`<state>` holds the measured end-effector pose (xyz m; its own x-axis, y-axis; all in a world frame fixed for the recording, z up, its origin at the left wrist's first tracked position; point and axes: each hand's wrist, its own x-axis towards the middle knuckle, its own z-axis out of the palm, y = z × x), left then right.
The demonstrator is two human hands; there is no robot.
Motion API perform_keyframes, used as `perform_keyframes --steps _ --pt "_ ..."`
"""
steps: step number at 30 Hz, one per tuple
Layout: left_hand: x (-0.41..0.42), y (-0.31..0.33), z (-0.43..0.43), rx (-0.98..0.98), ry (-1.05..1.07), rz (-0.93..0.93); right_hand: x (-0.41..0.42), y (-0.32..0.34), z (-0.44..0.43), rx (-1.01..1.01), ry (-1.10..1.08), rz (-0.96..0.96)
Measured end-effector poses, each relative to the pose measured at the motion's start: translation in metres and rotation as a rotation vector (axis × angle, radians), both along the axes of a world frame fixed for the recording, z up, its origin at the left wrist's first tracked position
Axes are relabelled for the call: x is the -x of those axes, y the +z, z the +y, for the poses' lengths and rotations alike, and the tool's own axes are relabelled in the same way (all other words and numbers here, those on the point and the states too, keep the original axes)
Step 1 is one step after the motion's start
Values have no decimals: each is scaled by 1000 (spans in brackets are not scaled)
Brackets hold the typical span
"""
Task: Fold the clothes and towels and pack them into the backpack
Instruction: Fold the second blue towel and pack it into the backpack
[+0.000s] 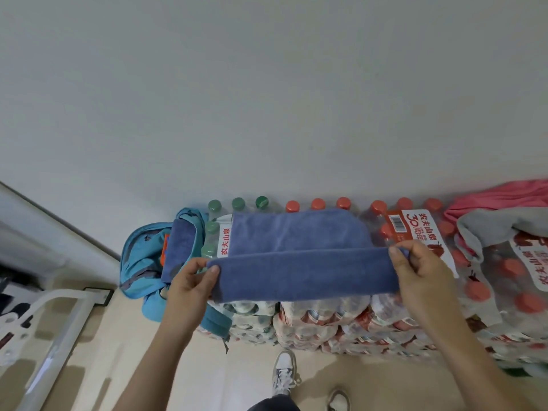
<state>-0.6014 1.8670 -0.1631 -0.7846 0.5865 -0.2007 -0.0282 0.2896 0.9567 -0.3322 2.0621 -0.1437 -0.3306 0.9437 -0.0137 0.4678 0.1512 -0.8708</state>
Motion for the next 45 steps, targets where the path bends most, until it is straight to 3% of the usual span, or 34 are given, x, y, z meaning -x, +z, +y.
perform_keyframes --steps 6,12,21,23,25,27,30,39,45 --pt "28 -7 65 126 24 237 44 3 46 -47 -94 -193" --pt "61 -24 102 198 14 261 82 -7 78 -99 -128 -287" --pt "75 -35 113 372 -90 417 103 -31 86 -259 -118 -675" --pt "75 -33 115 379 -78 422 121 -26 78 -312 -29 -631" --pt "75 -30 117 389 -74 428 155 -18 66 -299 227 -518" --pt "74 -28 119 389 -96 434 192 -16 52 -194 518 -403" --pt "70 -27 116 367 -146 417 236 -19 47 -56 729 -323" --pt "34 -30 67 331 -209 397 272 -32 52 -95 876 -380" --pt "17 -39 46 366 -154 424 284 -46 44 -161 786 -385"
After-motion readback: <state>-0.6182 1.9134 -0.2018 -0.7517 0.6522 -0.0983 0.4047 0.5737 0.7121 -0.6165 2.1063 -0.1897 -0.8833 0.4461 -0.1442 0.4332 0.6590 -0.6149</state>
